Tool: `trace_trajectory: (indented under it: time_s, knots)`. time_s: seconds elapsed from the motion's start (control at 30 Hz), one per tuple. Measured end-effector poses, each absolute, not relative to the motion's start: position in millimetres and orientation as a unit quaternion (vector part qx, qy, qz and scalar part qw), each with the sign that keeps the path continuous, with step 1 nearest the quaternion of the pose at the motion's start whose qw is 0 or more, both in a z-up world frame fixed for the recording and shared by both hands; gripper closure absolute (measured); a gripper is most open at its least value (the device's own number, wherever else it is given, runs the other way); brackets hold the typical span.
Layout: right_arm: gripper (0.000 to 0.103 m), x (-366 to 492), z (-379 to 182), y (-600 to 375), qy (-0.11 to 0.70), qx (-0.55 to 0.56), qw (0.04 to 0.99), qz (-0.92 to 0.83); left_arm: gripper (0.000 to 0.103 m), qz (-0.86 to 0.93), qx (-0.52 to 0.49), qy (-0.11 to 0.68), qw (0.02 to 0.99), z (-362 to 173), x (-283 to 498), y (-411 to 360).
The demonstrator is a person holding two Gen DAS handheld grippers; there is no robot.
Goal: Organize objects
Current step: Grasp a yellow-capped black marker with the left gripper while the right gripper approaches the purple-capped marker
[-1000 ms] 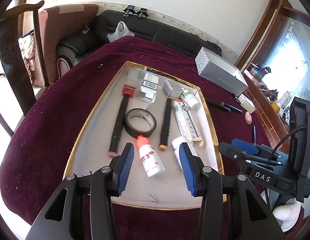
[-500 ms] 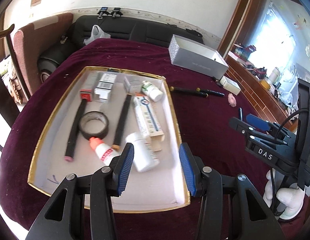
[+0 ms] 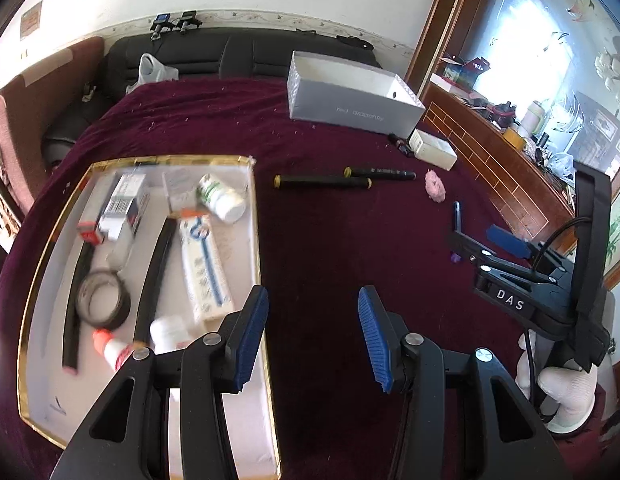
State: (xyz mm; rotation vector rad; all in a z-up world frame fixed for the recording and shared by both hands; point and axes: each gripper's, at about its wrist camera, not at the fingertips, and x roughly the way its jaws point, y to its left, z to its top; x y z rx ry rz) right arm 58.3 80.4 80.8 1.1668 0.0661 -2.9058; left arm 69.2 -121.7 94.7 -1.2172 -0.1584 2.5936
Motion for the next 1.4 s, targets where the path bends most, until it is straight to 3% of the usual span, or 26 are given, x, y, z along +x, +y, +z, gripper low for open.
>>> trace_trajectory:
  time_s: [0.23, 0.47, 0.67, 0.87, 1.03, 1.1, 1.17, 1.4]
  knots:
    - [0.037, 19.2, 75.6, 204.6, -0.168, 0.347, -0.056, -0.921, 0.062, 0.902, -0.408, -0.029, 0.138, 112.9, 9.1, -82.4]
    - [0.037, 0.0, 45.4, 258.0, -0.244, 0.322, -0.083, -0.911, 0.062, 0.896, -0.414, 0.075, 0.142, 83.2, -61.1, -23.4]
    - [0.037, -1.0, 27.4, 274.6, -0.283, 0.340, -0.077, -0.894, 0.062, 0.874, -0.435, 0.150, 0.154, 39.5, -127.9, -4.3]
    - [0.035, -1.9, 27.8, 273.9, -0.282, 0.342, -0.076, -0.893, 0.061, 0.836, -0.500, 0.121, 0.192, 3.8, -155.5, -12.9]
    - [0.035, -9.0, 20.2, 268.7, -0.277, 0.361, -0.064, -0.888, 0.061, 0.818, -0.519, 0.093, 0.229, 8.3, -141.4, -18.2]
    - [0.035, -9.4, 18.4, 266.7, -0.275, 0.366, -0.062, -0.887, 0.064, 0.810, -0.530, 0.097, 0.232, 10.5, -127.9, -13.6]
    - [0.035, -9.7, 17.1, 265.8, -0.272, 0.368, -0.062, -0.887, 0.078, 0.812, -0.521, 0.130, 0.228, 9.1, -114.0, -5.2]
    - [0.035, -9.3, 14.9, 267.6, -0.270, 0.370, -0.067, -0.886, 0.090, 0.826, -0.488, 0.195, 0.204, 10.3, -88.7, 16.4]
